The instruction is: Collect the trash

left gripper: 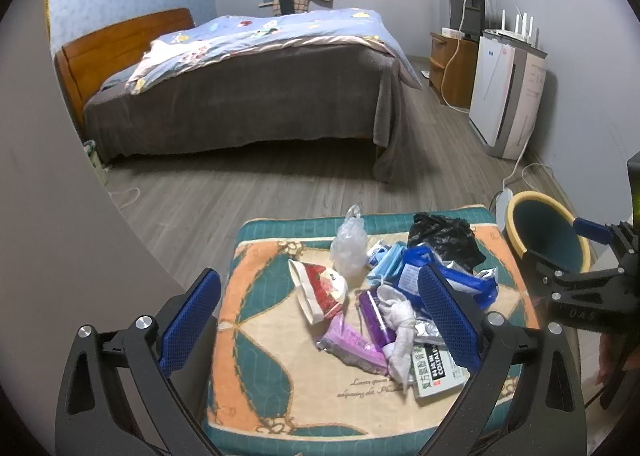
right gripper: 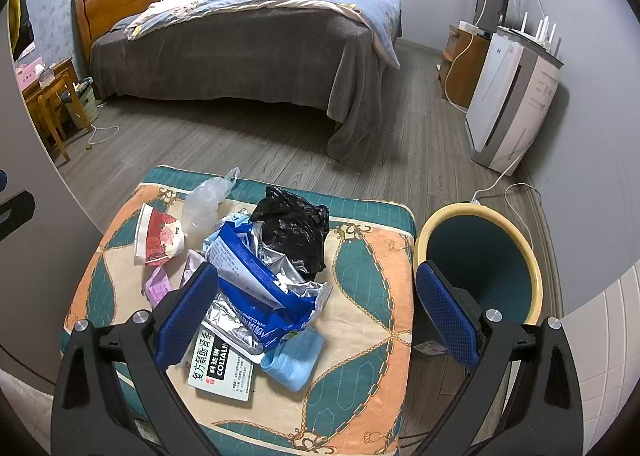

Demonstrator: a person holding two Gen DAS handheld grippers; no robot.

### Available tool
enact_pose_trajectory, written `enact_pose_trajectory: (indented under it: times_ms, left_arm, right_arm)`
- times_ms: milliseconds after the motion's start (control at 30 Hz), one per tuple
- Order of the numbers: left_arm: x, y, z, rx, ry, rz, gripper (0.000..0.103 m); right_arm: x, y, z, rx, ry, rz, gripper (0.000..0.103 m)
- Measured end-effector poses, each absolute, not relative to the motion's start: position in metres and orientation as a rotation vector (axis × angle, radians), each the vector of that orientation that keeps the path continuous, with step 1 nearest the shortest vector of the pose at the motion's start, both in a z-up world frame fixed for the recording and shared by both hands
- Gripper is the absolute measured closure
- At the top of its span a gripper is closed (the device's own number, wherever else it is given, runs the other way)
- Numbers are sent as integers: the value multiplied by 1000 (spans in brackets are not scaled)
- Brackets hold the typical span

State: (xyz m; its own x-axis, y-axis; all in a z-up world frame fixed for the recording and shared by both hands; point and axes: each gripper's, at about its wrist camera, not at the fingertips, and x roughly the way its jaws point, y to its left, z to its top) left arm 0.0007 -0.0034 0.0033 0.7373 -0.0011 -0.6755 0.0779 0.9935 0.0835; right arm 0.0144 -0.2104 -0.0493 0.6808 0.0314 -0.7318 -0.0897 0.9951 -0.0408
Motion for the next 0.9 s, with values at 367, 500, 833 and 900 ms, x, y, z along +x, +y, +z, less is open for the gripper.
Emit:
enact_pose_trajectory:
  times_ms: [367, 500, 833, 900]
  left_arm:
    - [0, -2, 1, 106, 743, -47, 5]
    - [0, -2, 1, 108, 742, -46, 5]
    - [0, -1, -4, 107, 744, -48, 5]
    - [0, -1, -4, 106, 745, -50, 5]
  right_arm:
    - [16, -210, -53, -74, 830, 67, 6]
    - [16, -211, -52, -72, 833, 67, 6]
    - [16, -211, -53, -74, 835, 67, 6]
    - [16, -211, -53, -74, 836, 68, 6]
